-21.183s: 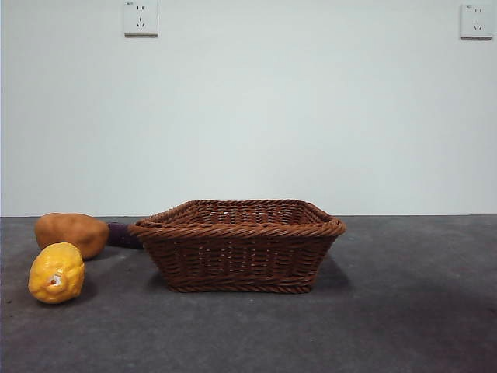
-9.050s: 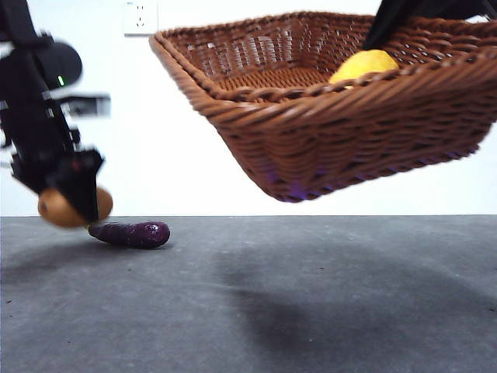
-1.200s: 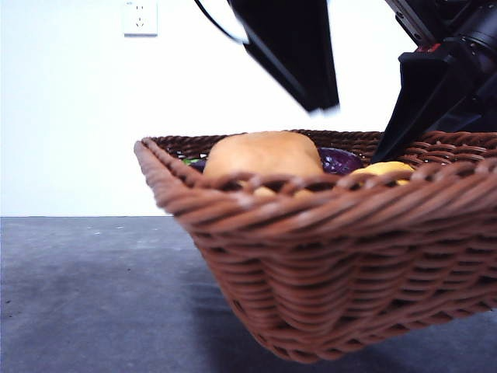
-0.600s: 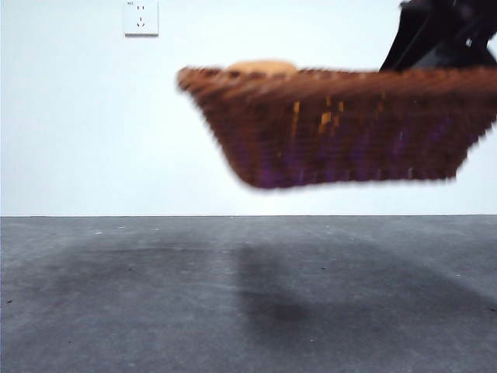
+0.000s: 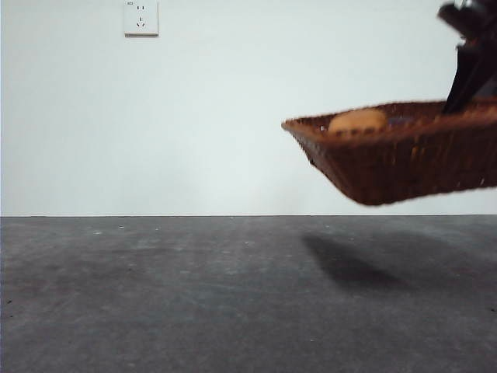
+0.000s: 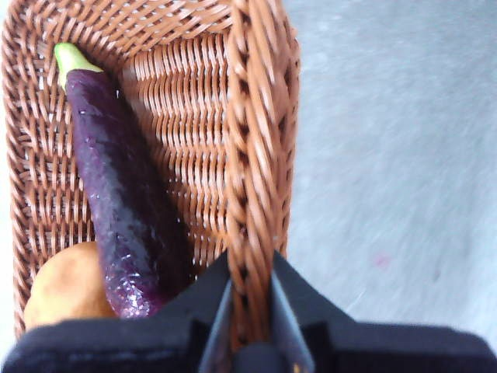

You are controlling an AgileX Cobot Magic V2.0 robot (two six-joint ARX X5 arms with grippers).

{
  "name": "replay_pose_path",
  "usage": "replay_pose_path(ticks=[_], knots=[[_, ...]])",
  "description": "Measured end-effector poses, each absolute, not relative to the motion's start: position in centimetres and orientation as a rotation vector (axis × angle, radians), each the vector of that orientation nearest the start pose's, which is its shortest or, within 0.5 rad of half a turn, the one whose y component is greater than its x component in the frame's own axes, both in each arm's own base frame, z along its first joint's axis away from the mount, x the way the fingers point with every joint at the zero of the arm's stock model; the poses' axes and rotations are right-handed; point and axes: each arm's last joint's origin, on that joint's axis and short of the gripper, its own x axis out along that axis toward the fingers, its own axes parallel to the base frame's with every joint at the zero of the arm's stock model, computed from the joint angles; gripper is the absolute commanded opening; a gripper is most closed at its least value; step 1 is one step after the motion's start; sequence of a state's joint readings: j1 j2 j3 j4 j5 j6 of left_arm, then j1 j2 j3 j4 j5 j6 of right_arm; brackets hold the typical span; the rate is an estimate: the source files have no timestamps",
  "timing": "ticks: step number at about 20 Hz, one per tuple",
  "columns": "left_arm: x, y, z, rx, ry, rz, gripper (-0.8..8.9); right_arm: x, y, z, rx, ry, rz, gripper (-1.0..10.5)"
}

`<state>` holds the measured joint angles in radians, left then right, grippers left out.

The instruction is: Help me put the vegetables on the table into the basket

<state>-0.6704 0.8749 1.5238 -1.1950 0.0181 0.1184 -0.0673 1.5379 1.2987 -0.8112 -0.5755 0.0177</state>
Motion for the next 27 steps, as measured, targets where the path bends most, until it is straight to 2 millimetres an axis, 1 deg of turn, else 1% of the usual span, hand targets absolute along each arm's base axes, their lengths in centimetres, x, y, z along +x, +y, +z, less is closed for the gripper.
replay_pose_path(ticks=[3,4,6,10,14,17,20,21,23,24,26,27], knots=[[7.1,-5.7,45.1,0.292,0.495,-0.701,-0.08,33.2,-1.1,25.8,0.366,1.063,0.431,-0.1],[7.1,-5.7,45.1,0.296,0.495,-0.687,-0.08,33.7,-1.3,24.7,0.367,1.089,0.418,-0.1],[7.1,-5.6,45.0,0.304,0.508,-0.675,-0.08,34.4,-1.9,23.2,0.347,1.126,0.388,-0.1],[7.1,-5.6,45.0,0.305,0.508,-0.673,-0.08,35.3,-3.2,21.5,0.334,1.144,0.359,-0.1],[7.1,-5.6,45.0,0.305,0.508,-0.673,-0.08,36.2,-3.7,19.1,0.33,1.19,0.34,-0.1],[7.1,-5.6,45.0,0.304,0.508,-0.673,-0.08,36.6,-3.8,18.3,0.326,1.203,0.342,-0.1],[7.2,-5.7,45.0,0.301,0.514,-0.672,-0.08,36.7,-3.8,18.2,0.322,1.205,0.338,0.1],[7.2,-5.7,45.0,0.3,0.515,-0.671,-0.08,36.7,-3.8,18.2,0.321,1.205,0.339,0.4],[7.3,-5.7,44.9,0.3,0.516,-0.671,-0.08,36.7,-3.8,18.2,0.317,1.206,0.334,3.2],[7.3,-5.7,44.9,0.3,0.516,-0.671,-0.08,36.8,-3.8,18.0,0.313,1.204,0.33,3.9],[7.3,-5.7,44.9,0.3,0.516,-0.671,-0.08,36.8,-3.8,18.3,0.308,1.19,0.33,3.9],[7.3,-5.7,44.9,0.3,0.516,-0.671,-0.08,36.7,-3.8,19.1,0.303,1.175,0.325,3.8]])
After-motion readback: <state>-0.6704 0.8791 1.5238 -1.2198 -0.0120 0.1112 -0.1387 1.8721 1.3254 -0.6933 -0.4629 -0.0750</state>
